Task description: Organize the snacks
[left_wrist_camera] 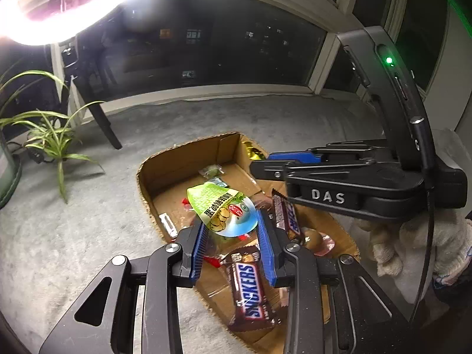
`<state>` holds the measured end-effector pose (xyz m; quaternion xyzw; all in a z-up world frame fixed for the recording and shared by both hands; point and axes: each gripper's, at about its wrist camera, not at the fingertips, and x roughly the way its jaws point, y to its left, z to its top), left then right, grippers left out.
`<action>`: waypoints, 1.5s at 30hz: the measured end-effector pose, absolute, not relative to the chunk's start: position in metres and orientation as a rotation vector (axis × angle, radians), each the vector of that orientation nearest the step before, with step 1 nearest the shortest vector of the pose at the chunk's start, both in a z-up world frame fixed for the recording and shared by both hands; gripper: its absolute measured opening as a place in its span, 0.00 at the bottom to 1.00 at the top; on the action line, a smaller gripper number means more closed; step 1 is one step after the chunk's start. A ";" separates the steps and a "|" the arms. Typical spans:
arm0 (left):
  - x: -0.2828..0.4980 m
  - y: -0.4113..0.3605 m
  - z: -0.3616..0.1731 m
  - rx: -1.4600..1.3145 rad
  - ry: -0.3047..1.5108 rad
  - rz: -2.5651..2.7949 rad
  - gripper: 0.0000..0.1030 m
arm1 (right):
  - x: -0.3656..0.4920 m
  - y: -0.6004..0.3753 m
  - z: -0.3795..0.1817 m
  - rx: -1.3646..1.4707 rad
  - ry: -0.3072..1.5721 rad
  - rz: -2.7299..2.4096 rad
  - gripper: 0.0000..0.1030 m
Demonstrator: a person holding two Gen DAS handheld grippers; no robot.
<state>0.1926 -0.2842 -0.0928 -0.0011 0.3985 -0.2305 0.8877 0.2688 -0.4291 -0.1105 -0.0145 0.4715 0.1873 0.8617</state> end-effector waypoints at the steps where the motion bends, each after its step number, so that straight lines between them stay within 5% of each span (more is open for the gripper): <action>1: 0.193 -0.286 -0.093 -0.003 0.830 -0.484 0.31 | 0.269 -0.429 -0.110 -0.030 0.985 0.395 0.24; 5: 0.193 -0.290 -0.093 0.001 0.831 -0.486 0.31 | 0.268 -0.429 -0.110 -0.026 0.983 0.395 0.26; 6: 0.194 -0.290 -0.093 0.000 0.834 -0.485 0.32 | 0.268 -0.429 -0.110 -0.025 0.985 0.394 0.30; 8: 0.194 -0.291 -0.095 0.001 0.836 -0.481 0.47 | 0.266 -0.431 -0.108 -0.023 0.975 0.383 0.57; 10: 0.192 -0.290 -0.093 0.001 0.826 -0.479 0.52 | 0.263 -0.432 -0.105 -0.015 0.956 0.374 0.66; 13: 0.191 -0.288 -0.091 0.010 0.827 -0.468 0.62 | 0.261 -0.433 -0.100 -0.017 0.948 0.347 0.76; 19: 0.187 -0.285 -0.087 0.021 0.822 -0.454 0.65 | 0.254 -0.434 -0.090 -0.038 0.919 0.274 0.89; 45: 0.130 -0.235 -0.054 0.004 0.749 -0.408 0.66 | 0.157 -0.418 -0.020 -0.013 0.764 0.129 0.90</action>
